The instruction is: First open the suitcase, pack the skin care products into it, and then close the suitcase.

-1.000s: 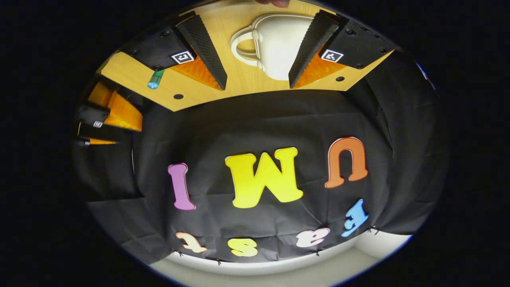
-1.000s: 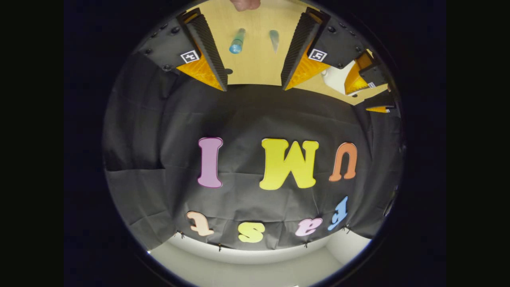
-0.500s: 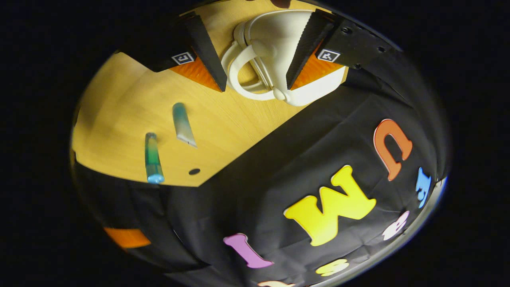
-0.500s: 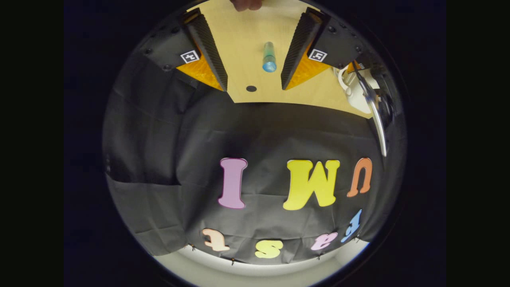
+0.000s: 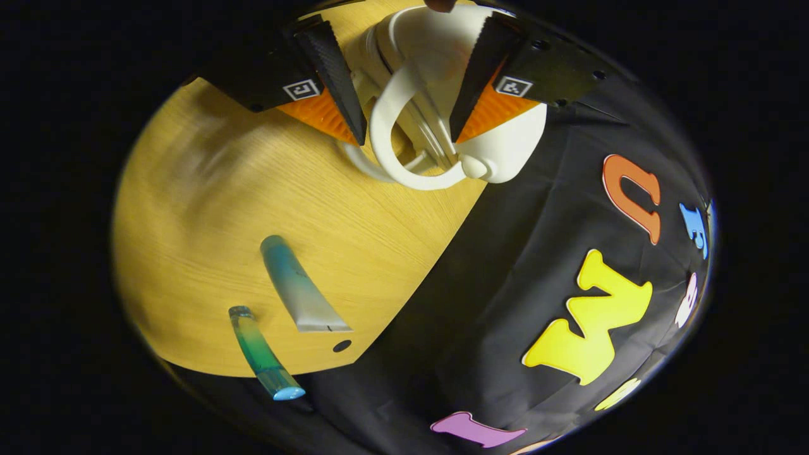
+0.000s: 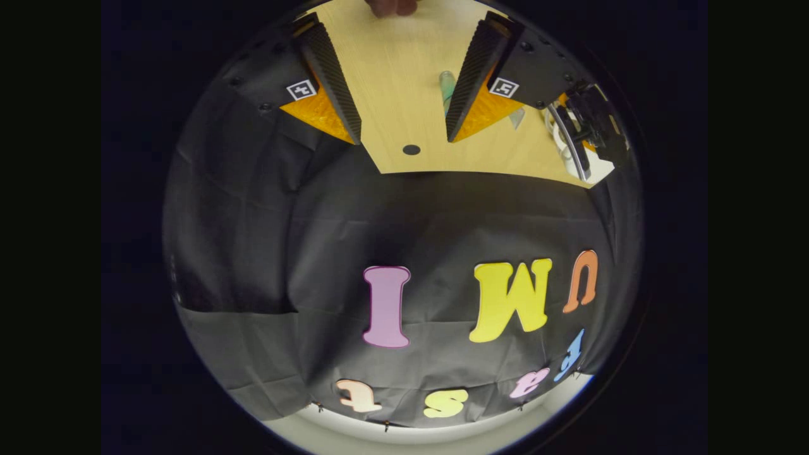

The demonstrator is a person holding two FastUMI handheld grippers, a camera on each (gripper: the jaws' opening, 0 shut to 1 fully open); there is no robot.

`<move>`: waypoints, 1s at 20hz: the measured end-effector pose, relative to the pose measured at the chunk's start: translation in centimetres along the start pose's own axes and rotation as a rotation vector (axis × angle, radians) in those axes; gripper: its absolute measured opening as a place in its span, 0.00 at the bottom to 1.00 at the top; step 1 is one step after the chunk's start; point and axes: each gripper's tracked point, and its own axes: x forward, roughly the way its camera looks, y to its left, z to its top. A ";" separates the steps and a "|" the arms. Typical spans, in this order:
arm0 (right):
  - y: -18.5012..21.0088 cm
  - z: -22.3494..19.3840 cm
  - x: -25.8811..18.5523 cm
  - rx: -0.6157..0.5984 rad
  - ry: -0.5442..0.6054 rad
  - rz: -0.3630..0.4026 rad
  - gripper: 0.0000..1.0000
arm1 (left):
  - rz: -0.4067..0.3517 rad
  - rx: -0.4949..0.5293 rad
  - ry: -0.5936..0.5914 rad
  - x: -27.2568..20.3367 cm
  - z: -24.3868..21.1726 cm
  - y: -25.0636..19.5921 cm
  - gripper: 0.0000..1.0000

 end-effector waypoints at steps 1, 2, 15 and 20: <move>-0.2 -0.2 0.1 0.003 0.007 0.006 0.79 | 0.001 0.015 0.011 0.0 0.1 -0.1 0.70; -0.2 -0.1 0.1 0.003 0.002 0.013 0.79 | 0.001 0.026 0.022 0.3 0.1 -0.2 0.67; -2.2 1.9 -4.3 0.008 -0.073 -0.108 0.81 | -0.058 -0.100 0.012 -1.9 1.8 1.0 0.04; 1.2 3.8 -6.3 -0.032 -0.121 -0.121 0.81 | -0.018 -0.288 -0.179 -6.2 4.0 7.9 0.03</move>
